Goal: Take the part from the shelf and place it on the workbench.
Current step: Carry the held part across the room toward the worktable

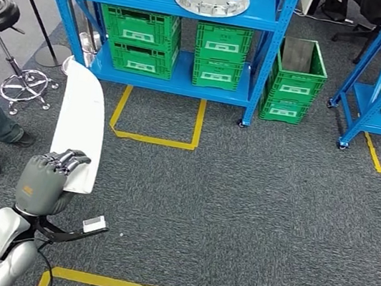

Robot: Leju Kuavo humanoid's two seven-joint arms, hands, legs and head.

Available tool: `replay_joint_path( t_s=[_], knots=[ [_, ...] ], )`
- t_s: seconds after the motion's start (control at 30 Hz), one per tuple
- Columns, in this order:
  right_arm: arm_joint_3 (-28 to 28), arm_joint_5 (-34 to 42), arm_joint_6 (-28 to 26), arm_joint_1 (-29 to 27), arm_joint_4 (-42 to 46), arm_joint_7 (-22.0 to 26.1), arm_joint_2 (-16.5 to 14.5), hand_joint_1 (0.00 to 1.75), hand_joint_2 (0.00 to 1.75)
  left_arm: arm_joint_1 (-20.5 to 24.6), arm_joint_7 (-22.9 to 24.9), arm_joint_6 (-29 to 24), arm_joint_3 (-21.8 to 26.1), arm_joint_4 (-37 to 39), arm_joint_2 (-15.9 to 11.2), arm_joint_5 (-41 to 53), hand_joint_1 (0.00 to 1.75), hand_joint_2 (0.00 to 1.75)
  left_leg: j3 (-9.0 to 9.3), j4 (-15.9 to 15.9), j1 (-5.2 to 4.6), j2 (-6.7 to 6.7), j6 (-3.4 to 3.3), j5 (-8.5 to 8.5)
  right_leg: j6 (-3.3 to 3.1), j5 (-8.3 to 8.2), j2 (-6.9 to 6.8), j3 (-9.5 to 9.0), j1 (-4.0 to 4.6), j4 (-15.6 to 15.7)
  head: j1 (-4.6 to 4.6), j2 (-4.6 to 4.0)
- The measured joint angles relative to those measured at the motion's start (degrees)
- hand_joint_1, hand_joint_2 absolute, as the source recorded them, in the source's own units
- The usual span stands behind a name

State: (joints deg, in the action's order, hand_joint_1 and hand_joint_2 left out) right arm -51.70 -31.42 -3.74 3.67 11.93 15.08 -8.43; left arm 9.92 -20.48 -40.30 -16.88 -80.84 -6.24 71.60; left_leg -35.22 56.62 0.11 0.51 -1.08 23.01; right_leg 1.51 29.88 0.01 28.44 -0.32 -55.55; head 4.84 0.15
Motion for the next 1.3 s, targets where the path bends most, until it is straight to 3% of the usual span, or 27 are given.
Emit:
replay_joint_path(
  t_s=[0.07, 0.1, 0.17, 0.27, 0.33, 0.8, 0.87, 0.97, 1.03, 1.1, 1.13, 1.17, 1.2, 1.23, 1.27, 1.3],
  knots=[
    [-0.04, -0.04, 0.00, -0.04, 0.00, -0.01, -0.07, 0.00, 0.00, 0.08, 0.00, 0.00, -0.17, 0.07, -0.08, 0.03, 1.75, 1.75, -0.11, -0.26, -0.02, -0.05, -1.65, -0.18, -0.38, -0.32, -0.07, 0.27, 0.14, 0.11, -0.15, 0.00],
    [-0.05, -0.07, 0.02, -0.04, 0.00, -0.01, -0.09, 0.00, 0.00, 0.09, 0.00, 0.00, -0.26, 0.10, -0.09, 0.04, 1.75, 1.75, -0.14, -0.42, -0.02, -0.06, -1.95, -0.65, -0.61, -0.48, -0.09, 0.43, 0.23, 0.11, -0.16, 0.00],
    [-0.07, -0.16, 0.04, -0.04, 0.00, -0.01, -0.13, 0.00, 0.00, 0.10, 0.00, 0.00, -0.39, 0.17, -0.11, 0.05, 1.75, 1.75, -0.12, -0.79, 0.06, -0.06, -1.53, -1.32, -0.95, -0.74, -0.11, 0.63, 0.34, 0.08, -0.18, 0.00],
    [-0.09, -0.29, 0.05, -0.04, 0.00, -0.01, -0.14, 0.00, 0.00, 0.10, 0.00, 0.00, -0.49, 0.27, -0.12, 0.03, 1.75, 1.75, -0.15, -1.24, 0.20, -0.08, 0.23, -2.35, -1.19, -0.98, -0.15, 0.93, 0.42, -0.02, -0.17, 0.00],
    [-0.10, -0.40, 0.06, -0.03, 0.00, -0.02, -0.14, 0.00, 0.00, 0.10, 0.00, 0.00, -0.55, 0.37, -0.13, -0.13, 1.75, 1.75, -0.22, -1.35, 0.24, -0.10, 0.76, -2.53, -1.25, -1.03, -0.17, 0.99, 0.45, -0.09, -0.16, 0.00],
    [-0.10, -2.03, -1.05, 0.03, 0.00, 0.53, -0.16, 0.00, 0.00, 0.10, 0.00, 0.00, -0.54, 0.61, -0.74, -1.07, 1.75, 1.75, -0.92, -1.22, 0.22, -0.13, 1.53, -2.45, -1.13, -1.09, -0.17, 1.68, 0.37, -0.18, -0.14, 0.00],
    [-0.10, -2.05, -1.18, 0.05, 0.00, 0.54, -0.23, 0.00, 0.00, 0.12, 0.00, 0.00, -0.54, 0.64, -0.86, -1.07, 1.75, 1.75, -1.15, -0.94, 0.08, -0.18, 1.15, -2.34, -0.76, -1.26, -0.34, 1.35, 0.16, -0.01, -0.17, 0.00],
    [-0.11, -2.27, -1.87, 0.11, 0.01, 0.67, -0.39, 0.00, 0.00, 0.29, -0.01, -0.01, -0.54, 0.64, -0.98, -1.06, 1.75, 1.75, -0.56, -2.56, 0.36, -0.54, -0.11, -3.09, -0.10, -1.03, -0.62, 0.96, 0.15, 0.19, -0.27, 0.00],
    [-0.12, -2.45, -2.20, 0.14, 0.02, 0.75, -0.42, 0.00, 0.00, 0.57, -0.04, -0.02, -0.56, 0.67, -0.84, -1.05, 1.75, 1.75, 0.06, -4.28, 0.94, -0.90, -0.39, -4.05, 0.30, 1.73, -0.29, 2.50, 0.14, -3.27, -0.11, 0.01],
    [-0.15, -2.54, -2.35, 0.16, 0.02, 0.77, -0.41, 0.00, 0.00, 0.79, -0.07, -0.02, -0.55, 0.76, -0.69, -1.09, 1.75, 1.75, -0.26, -4.54, 1.09, -1.44, -0.27, -4.46, 0.98, 5.87, -0.06, 5.65, -0.31, -10.43, 0.03, 0.01],
    [-0.17, -2.55, -2.41, 0.15, 0.02, 0.77, -0.40, 0.00, 0.00, 0.80, -0.09, -0.02, -0.55, 0.84, -0.62, -1.10, 1.75, 1.75, -0.58, -4.47, 1.22, -1.82, -0.06, -4.59, 1.38, 7.12, -0.05, 6.90, -0.61, -13.36, 0.04, 0.00],
    [-0.20, -2.55, -2.46, 0.13, 0.02, 0.77, -0.40, 0.00, 0.00, 0.77, -0.10, -0.02, -0.56, 0.92, -0.57, -1.11, 1.75, 1.75, -0.92, -4.32, 1.42, -2.25, 0.23, -4.73, 1.78, 7.34, -0.05, 7.34, -0.91, -14.56, 0.04, 0.00],
    [-0.21, -2.55, -2.50, 0.11, 0.02, 0.77, -0.40, 0.00, 0.00, 0.77, -0.13, -0.02, -0.58, 1.00, -0.53, -1.11, 1.75, 1.75, -1.34, -4.01, 1.72, -2.75, 0.63, -4.86, 2.21, 6.39, 0.00, 6.61, -1.23, -13.40, 0.03, 0.00],
    [-0.21, -2.55, -2.53, 0.12, 0.02, 0.77, -0.40, 0.00, 0.00, 0.78, -0.14, -0.02, -0.60, 1.07, -0.50, -1.11, 1.75, 1.75, -1.87, -3.48, 2.09, -3.30, 1.14, -4.90, 2.70, 4.62, 0.31, 4.75, -1.63, -10.08, 0.04, 0.00],
    [-0.21, -2.55, -2.54, 0.15, 0.02, 0.77, -0.42, 0.00, 0.00, 0.80, -0.15, -0.02, -0.61, 1.10, -0.46, -1.11, 1.75, 1.75, -2.48, -2.68, 2.42, -3.83, 1.77, -4.86, 3.24, 3.25, 1.22, 2.64, -1.97, -6.30, 0.04, 0.01],
    [-0.21, -2.55, -2.54, 0.17, -0.03, 0.77, -0.55, 0.00, 0.00, 0.82, -0.15, -0.02, -0.60, 1.11, -0.44, -1.13, 1.75, 1.75, -3.12, -1.80, 2.63, -4.40, 2.44, -4.74, 3.37, 2.21, 2.26, 1.01, -2.15, -3.17, 0.24, 0.01]
  ],
)
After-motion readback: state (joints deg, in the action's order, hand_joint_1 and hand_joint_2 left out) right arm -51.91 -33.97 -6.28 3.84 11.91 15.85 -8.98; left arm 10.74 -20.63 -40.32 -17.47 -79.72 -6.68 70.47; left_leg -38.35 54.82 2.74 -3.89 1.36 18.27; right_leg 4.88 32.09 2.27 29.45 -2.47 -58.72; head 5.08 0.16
